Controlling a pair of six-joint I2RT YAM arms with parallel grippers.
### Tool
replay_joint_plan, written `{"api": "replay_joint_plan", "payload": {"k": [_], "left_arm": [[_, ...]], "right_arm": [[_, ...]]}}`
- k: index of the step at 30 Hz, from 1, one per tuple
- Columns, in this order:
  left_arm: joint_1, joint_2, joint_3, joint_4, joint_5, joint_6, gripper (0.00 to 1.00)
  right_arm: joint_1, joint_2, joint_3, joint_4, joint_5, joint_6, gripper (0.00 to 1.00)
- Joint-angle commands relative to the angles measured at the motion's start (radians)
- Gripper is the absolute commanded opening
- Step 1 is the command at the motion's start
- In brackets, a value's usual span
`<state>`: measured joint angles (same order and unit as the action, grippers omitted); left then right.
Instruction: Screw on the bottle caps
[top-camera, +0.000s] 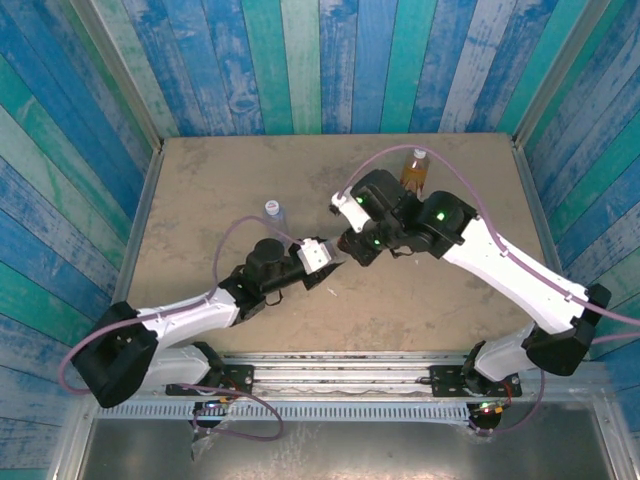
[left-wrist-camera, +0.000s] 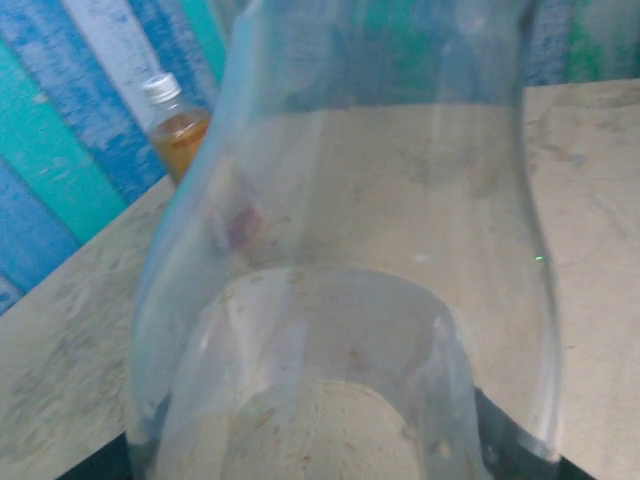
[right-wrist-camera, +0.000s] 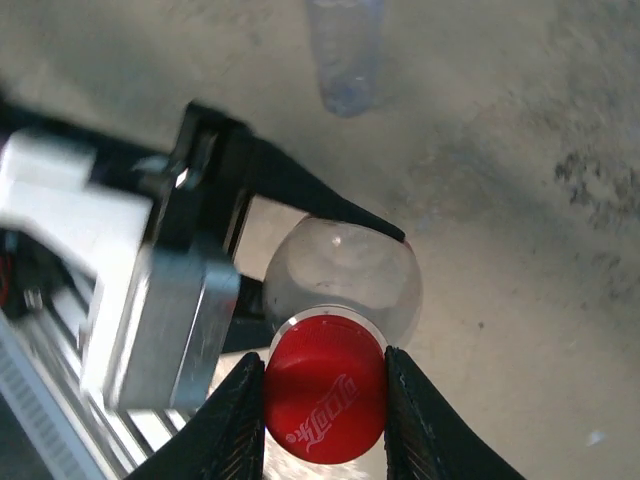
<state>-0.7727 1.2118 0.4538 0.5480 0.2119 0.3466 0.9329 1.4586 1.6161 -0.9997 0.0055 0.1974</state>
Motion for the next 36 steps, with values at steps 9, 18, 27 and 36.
{"api": "replay_joint_plan", "payload": {"k": [9,18,27,36], "left_arm": [[-0.007,-0.001,0.046,0.067,0.034,-0.013,0.53],[0.015,-0.008,0.041,0.025,0.435,-0.109,0.53],[0.016,0.012,0.114,-0.012,0.711,-0.114,0.52],[0.016,0.011,0.154,-0.083,0.73,-0.069,0.52]], "right_arm": [[0.001,-0.048,-0.105,0.154,0.108,0.069,0.56],[-0.033,-0.312,-0.298,0.369,-0.134,-0.472,0.6],[-0.109,-0.431,-0.389,0.404,-0.592,-0.738,0.55],[-0.152,-0.378,-0.382,0.391,-0.714,-0.729,0.44]]}}
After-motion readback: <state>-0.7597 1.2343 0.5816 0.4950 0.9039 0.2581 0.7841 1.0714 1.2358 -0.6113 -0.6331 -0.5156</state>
